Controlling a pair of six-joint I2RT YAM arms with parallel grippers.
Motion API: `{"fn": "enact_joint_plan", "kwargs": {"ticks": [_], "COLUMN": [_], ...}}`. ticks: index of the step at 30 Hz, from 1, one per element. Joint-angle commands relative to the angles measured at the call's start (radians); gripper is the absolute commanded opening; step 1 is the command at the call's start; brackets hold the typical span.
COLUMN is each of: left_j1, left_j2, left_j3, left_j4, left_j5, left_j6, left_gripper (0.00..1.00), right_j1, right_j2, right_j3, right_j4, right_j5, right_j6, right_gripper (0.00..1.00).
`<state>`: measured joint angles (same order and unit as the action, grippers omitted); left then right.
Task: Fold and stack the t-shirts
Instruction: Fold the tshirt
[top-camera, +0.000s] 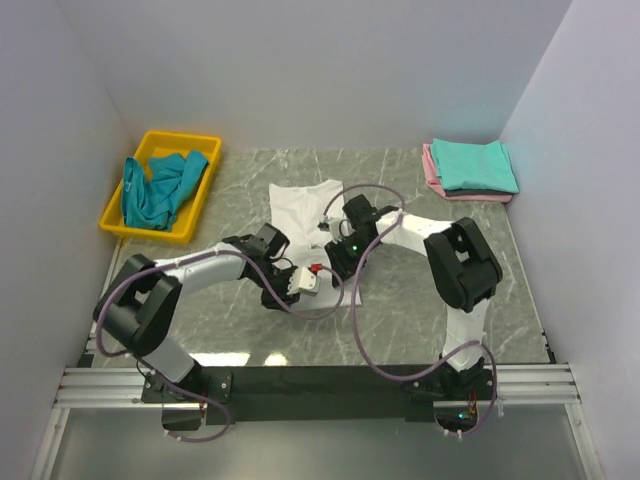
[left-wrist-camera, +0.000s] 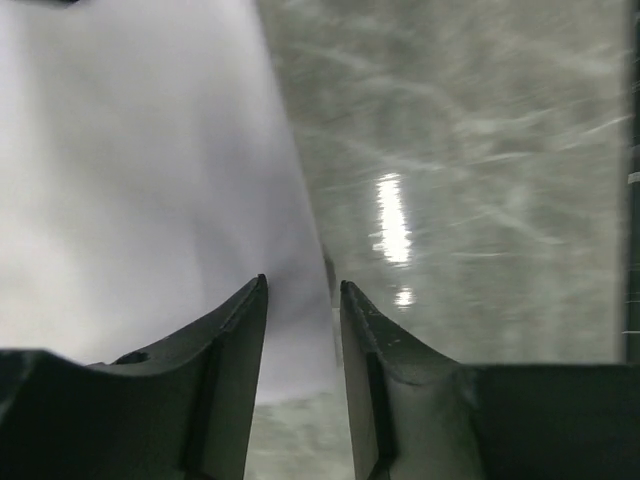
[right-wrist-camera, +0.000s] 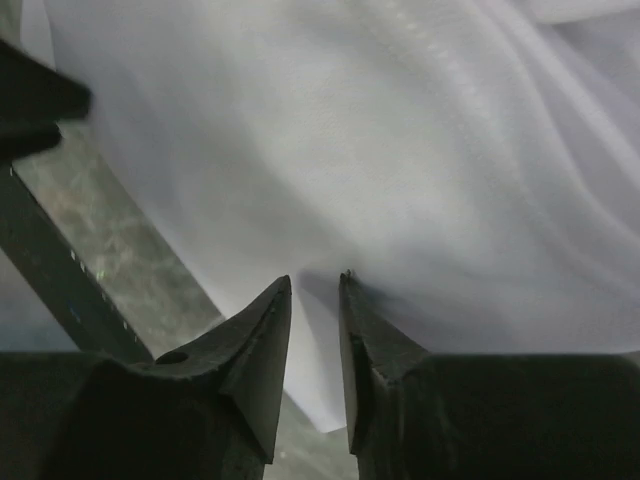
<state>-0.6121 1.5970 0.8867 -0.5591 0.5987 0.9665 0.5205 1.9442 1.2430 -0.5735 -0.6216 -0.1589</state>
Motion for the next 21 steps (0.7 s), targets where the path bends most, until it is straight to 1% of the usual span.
{"fn": "enact_joint_plan", "kwargs": {"ticks": [1,2,3,4,5,6,7,9,10,12,13,14,16,17,21], "left_j1": [0.015,0.032,0.055,0.099,0.113,0.124,0.136,0.140,0.138,0.138,0.129,0.120,0.095,0.089,0.045], "left_j2": [-0.109,-0.130,-0.155,-0.204,-0.228,-0.253,-0.303,-0.354,-0.408,-0.465,-0.486,-0.524,-0.558,-0.562,-0.554], "left_j3": [0.006,0.021,0.026,0.024,0.014,0.000,-0.038,-0.083,-0.107,-0.193,-0.222,-0.276,-0.348,-0.365,-0.426], "left_j4": [-0.056,-0.093,-0.108,-0.123,-0.136,-0.136,-0.127,-0.095,-0.043,0.040,0.124,0.154,0.243,0.261,0.341], "left_j5": [0.061,0.072,0.088,0.113,0.115,0.110,0.095,0.084,0.081,0.072,0.063,0.052,0.018,0.012,-0.025], "left_j6": [-0.123,-0.120,-0.118,-0.095,-0.078,-0.066,-0.057,-0.048,-0.051,-0.092,-0.116,-0.118,-0.127,-0.120,-0.097], "left_gripper": [0.43,0.44,0.45,0.48,0.49,0.50,0.52,0.52,0.54,0.55,0.55,0.55,0.56,0.56,0.55], "right_j1": [0.006,0.006,0.004,0.004,0.007,0.007,0.010,0.019,0.033,0.070,0.091,0.148,0.205,0.241,0.315], "right_j2": [-0.169,-0.216,-0.325,-0.379,-0.430,-0.509,-0.539,-0.605,-0.623,-0.659,-0.691,-0.708,-0.748,-0.757,-0.768], "right_j3": [-0.082,-0.132,-0.161,-0.190,-0.241,-0.263,-0.280,-0.321,-0.338,-0.402,-0.427,-0.480,-0.526,-0.568,-0.657], "right_j4": [-0.075,-0.074,-0.063,-0.052,-0.039,-0.020,-0.016,0.007,0.021,0.076,0.098,0.125,0.197,0.221,0.366], "right_j5": [-0.006,-0.001,0.008,0.025,0.081,0.109,0.140,0.222,0.249,0.305,0.359,0.397,0.465,0.476,0.533], "right_j6": [-0.066,-0.076,-0.109,-0.126,-0.145,-0.186,-0.212,-0.284,-0.306,-0.344,-0.376,-0.390,-0.427,-0.438,-0.519], "right_gripper": [0.34,0.36,0.39,0.41,0.43,0.49,0.50,0.55,0.56,0.56,0.56,0.56,0.55,0.55,0.53]}}
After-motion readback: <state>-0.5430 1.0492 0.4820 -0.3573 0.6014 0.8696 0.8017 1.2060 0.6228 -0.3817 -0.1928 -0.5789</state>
